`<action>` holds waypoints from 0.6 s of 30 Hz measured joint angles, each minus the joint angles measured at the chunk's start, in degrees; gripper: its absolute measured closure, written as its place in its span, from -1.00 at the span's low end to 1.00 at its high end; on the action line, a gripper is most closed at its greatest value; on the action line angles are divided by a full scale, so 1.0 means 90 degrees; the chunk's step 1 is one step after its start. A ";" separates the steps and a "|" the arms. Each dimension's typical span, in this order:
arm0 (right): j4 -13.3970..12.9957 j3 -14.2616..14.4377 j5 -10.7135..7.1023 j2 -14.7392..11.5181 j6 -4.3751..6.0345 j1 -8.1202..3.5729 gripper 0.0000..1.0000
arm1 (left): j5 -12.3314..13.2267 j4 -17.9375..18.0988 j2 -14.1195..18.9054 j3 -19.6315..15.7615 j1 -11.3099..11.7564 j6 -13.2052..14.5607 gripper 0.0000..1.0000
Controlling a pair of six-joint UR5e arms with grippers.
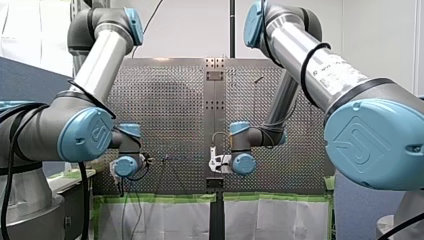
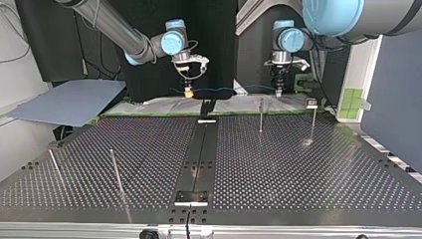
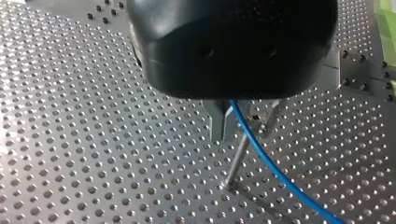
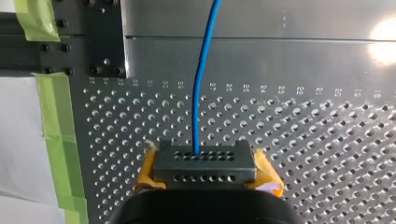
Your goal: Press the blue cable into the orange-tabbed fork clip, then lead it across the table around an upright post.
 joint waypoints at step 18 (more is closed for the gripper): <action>0.0149 -0.0416 -0.0101 0.0391 -0.0027 -0.0060 1.00 | 0.0373 -0.0442 -0.0612 0.0439 0.0236 -0.0173 1.00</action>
